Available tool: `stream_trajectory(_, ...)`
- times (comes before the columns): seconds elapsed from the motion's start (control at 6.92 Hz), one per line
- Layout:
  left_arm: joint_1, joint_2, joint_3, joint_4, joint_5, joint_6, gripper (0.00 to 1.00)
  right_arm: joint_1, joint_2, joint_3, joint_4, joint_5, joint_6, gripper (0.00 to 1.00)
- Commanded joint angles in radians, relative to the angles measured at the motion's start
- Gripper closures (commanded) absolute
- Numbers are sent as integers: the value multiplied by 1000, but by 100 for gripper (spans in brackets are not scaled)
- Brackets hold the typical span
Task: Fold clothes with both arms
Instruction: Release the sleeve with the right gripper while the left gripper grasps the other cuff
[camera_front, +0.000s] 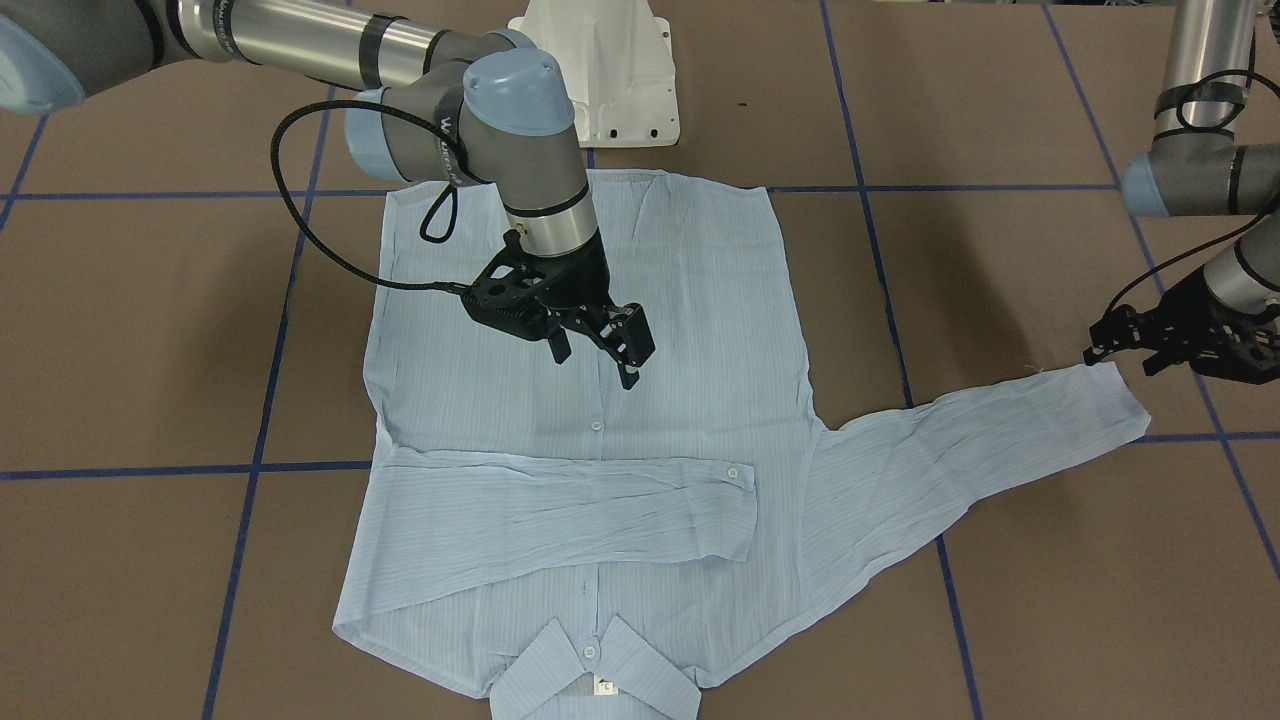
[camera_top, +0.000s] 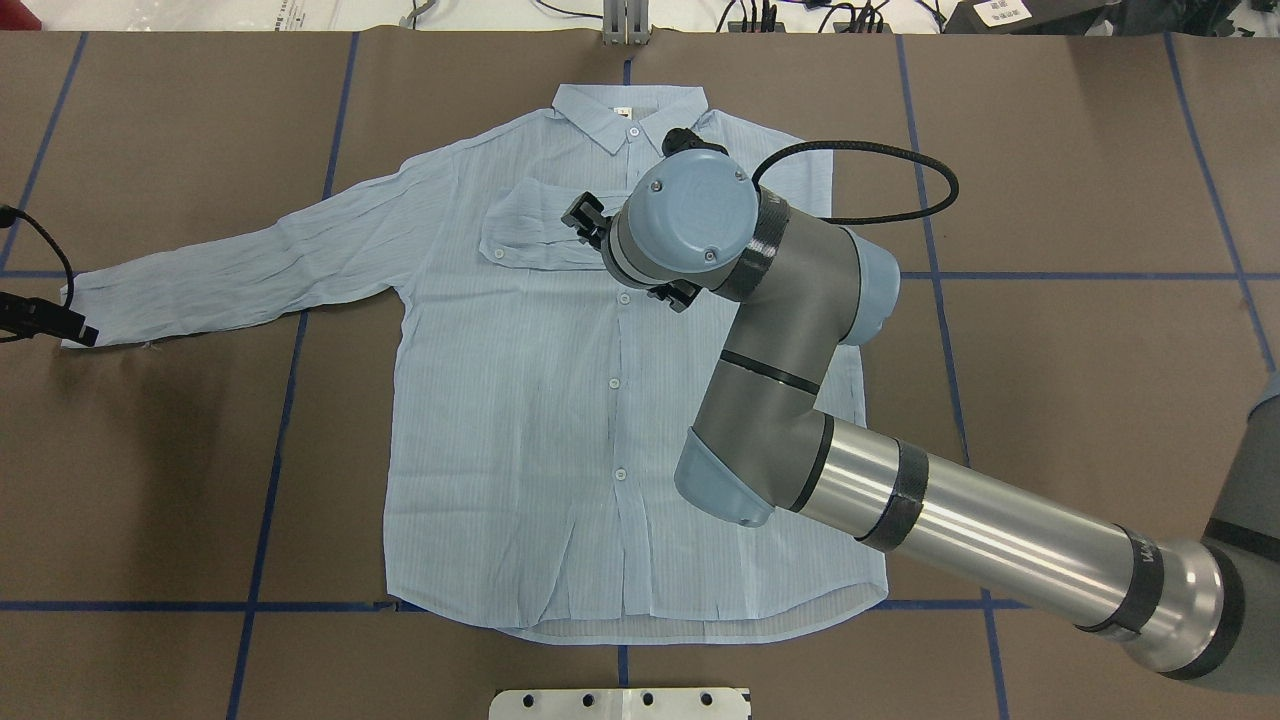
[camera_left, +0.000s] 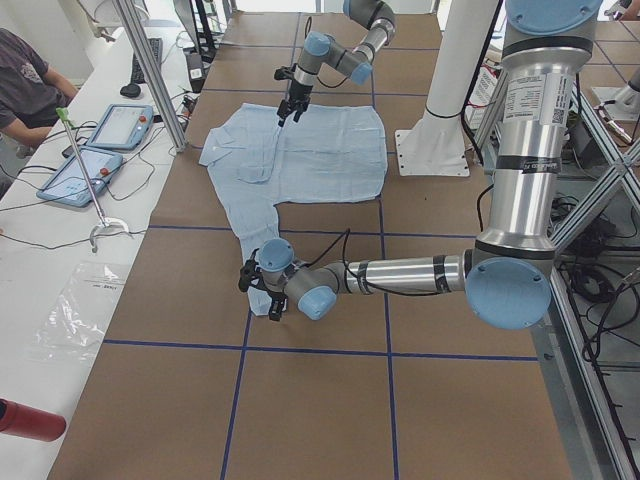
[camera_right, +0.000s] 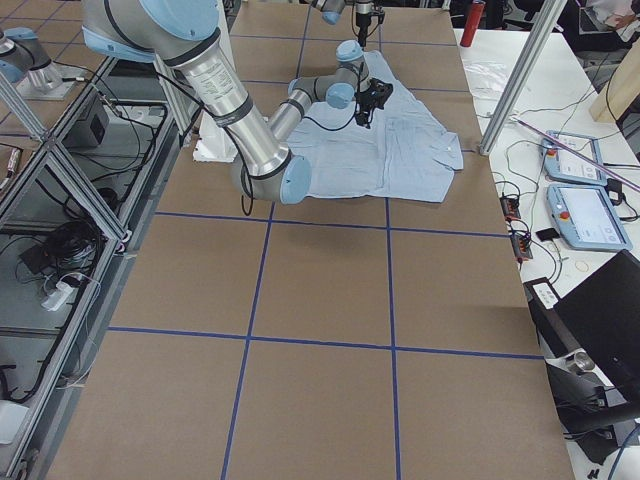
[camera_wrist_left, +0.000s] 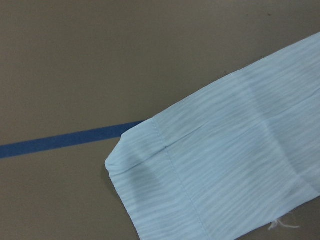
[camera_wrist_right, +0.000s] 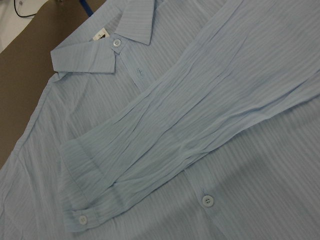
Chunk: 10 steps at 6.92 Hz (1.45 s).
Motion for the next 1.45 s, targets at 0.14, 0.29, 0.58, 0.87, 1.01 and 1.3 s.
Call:
stream_trajectory(0.14,12,1,5,-1,0,-3,46,0,-9,3,1,-1,1,0)
stream_trajectory(0.29,12,4,14,-1,1,-2,66,-2,-9,3,1,-6,3,0)
stream_trajectory(0.58,10,3,15,-4,1,-5,100,-2,-7,3,1,-35,3,0)
stream_trajectory(0.87,10,1,-32,5,-8,-6,100,-2,-6,3,1,-35,4,0)
stream_trajectory(1.01,9,12,-140,24,-10,-73,100,-2,-6,2,1,-35,3,0)
stream_trajectory(1.3,39,1,-370,78,-10,-312,100,15,-59,30,1,-29,-41,0)
